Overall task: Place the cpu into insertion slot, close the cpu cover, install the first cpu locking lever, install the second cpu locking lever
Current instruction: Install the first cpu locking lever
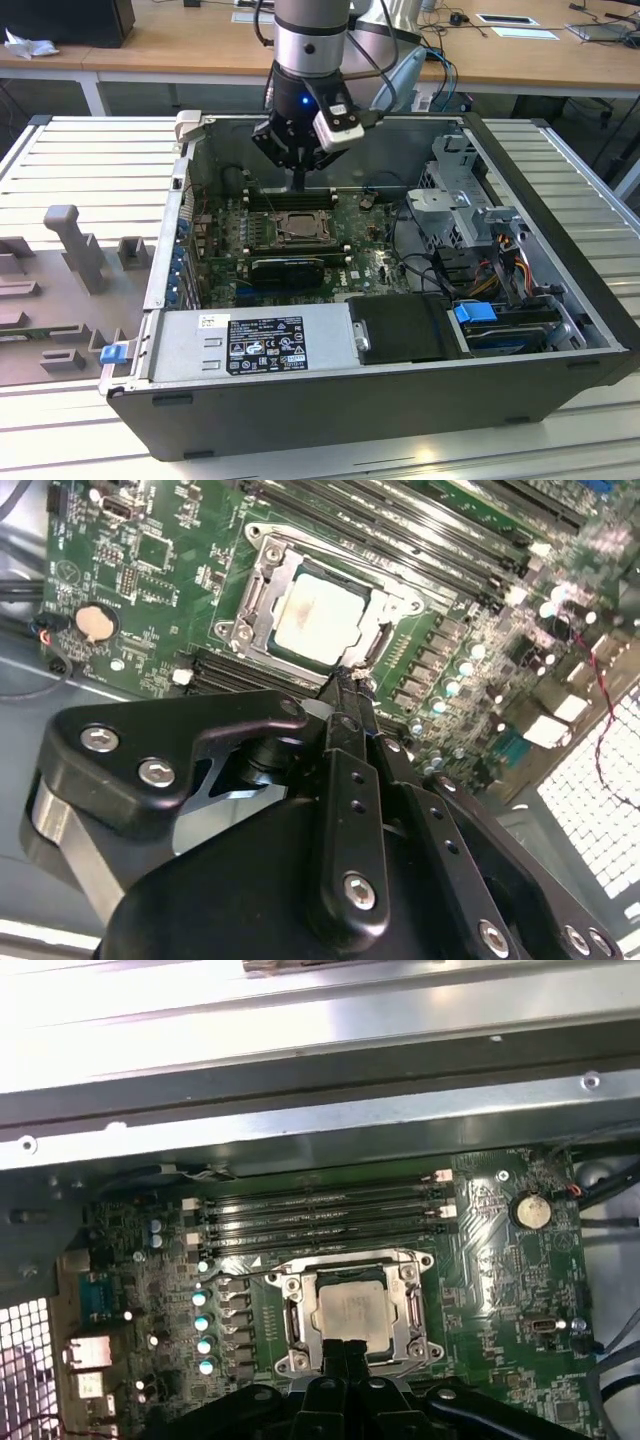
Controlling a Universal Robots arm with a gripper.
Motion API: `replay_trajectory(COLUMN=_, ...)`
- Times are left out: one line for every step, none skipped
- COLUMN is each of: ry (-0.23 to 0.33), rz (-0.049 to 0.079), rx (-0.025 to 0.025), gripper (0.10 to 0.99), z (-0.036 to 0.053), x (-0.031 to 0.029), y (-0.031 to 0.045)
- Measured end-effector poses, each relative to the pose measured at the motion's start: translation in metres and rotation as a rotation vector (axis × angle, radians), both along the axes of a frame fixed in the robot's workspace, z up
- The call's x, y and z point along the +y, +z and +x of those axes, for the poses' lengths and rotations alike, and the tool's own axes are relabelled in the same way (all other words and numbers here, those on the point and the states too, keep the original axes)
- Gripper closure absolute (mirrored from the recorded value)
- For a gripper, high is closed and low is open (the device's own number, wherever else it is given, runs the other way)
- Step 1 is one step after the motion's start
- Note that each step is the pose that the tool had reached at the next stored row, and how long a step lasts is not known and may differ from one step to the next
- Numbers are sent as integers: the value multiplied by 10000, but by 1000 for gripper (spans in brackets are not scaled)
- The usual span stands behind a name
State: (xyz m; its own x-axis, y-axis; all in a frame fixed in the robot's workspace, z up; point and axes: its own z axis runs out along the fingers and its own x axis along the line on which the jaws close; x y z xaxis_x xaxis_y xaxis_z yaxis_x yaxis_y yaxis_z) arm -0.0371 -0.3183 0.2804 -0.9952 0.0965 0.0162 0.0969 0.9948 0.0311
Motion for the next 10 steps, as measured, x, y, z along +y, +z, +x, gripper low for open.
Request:
replay_trajectory(ry=75, rz=0, rx=-46, gripper=980, z=0, x=0, y=-3)
replay_trajectory(ry=213, rz=-2, rx=-134, gripper=980, z=0, x=0, y=-7)
replay_trajectory(ry=362, rz=-2, rx=-210, gripper=980, z=0, x=0, y=-13)
replay_trajectory(ry=513, rz=-1, rx=-263, gripper=980, z=0, x=0, y=-18)
replay_trajectory(ry=595, rz=-3, rx=-280, gripper=980, z=0, x=-1, y=-19)
replay_trajectory(ry=692, rz=-2, rx=-287, gripper=980, z=1, x=-1, y=-20)
replay_trajectory(ry=849, rz=1, rx=-295, gripper=980, z=0, x=-1, y=-22)
replay_trajectory(ry=1009, rz=3, rx=-299, gripper=980, z=0, x=0, y=-23)
replay_trajectory(ry=1143, rz=4, rx=-302, gripper=980, z=0, x=0, y=-23)
replay_trajectory(ry=1349, rz=8, rx=-304, gripper=980, z=-1, x=0, y=-24)
